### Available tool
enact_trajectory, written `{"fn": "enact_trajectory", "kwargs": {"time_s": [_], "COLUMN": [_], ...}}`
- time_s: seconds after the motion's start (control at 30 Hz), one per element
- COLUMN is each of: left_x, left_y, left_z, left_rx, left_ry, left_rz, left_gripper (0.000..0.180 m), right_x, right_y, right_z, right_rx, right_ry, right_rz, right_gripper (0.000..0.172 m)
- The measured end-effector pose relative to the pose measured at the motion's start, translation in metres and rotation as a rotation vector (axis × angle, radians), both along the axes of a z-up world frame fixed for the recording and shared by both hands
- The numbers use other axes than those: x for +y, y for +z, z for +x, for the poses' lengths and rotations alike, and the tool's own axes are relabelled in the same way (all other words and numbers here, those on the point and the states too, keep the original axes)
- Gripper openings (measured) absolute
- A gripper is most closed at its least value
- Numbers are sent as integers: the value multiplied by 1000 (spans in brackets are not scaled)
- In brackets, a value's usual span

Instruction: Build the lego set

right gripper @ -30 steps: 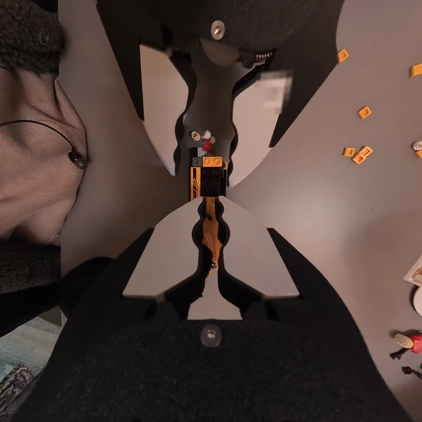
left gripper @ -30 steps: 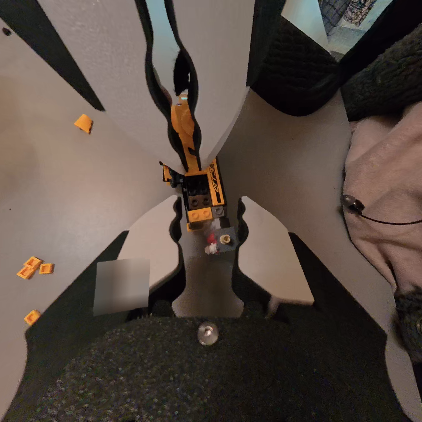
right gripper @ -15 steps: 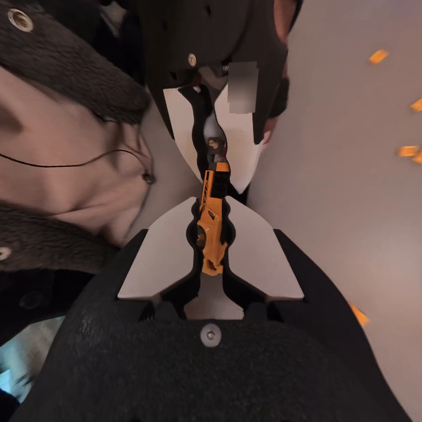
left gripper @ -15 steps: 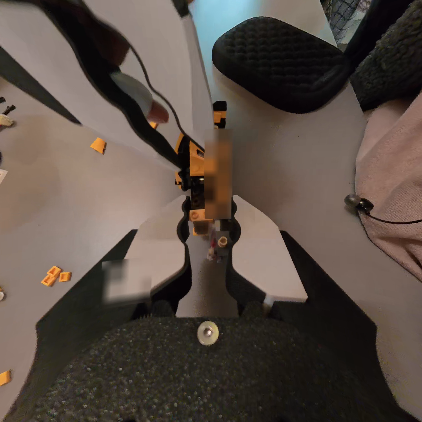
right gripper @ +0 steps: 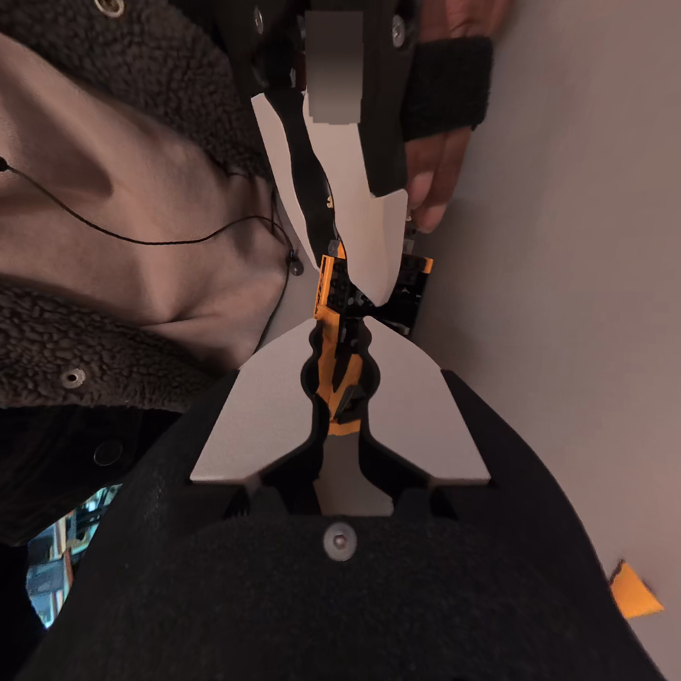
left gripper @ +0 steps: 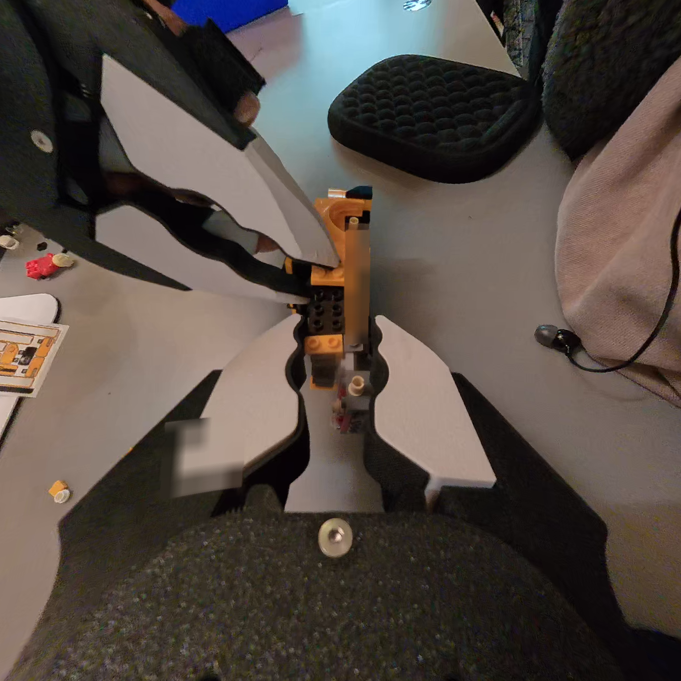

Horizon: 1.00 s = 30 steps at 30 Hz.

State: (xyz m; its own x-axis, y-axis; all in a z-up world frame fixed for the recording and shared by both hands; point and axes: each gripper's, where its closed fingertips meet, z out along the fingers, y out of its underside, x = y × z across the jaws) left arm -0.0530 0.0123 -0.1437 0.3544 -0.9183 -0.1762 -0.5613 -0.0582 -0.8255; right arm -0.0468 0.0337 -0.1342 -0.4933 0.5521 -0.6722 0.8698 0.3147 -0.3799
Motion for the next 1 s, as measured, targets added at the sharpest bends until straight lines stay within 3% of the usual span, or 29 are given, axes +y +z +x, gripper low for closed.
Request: {"fn": "enact_trajectory", "kwargs": {"time_s": [0.37, 1.0], "left_x": [-2, -7], "left_y": [0, -3], "left_z": [2, 4], "left_rx": [34, -14], "left_ry": [-6, -21], "left_rz": [49, -57], "left_gripper": [31, 31], "right_x": [-7, 0], "right_y": [1, 2], "right_z": [3, 1], "right_rx": [-117, -119], "right_ry": [70, 52], "right_rz": [-92, -74], "right_gripper": [17, 8]}}
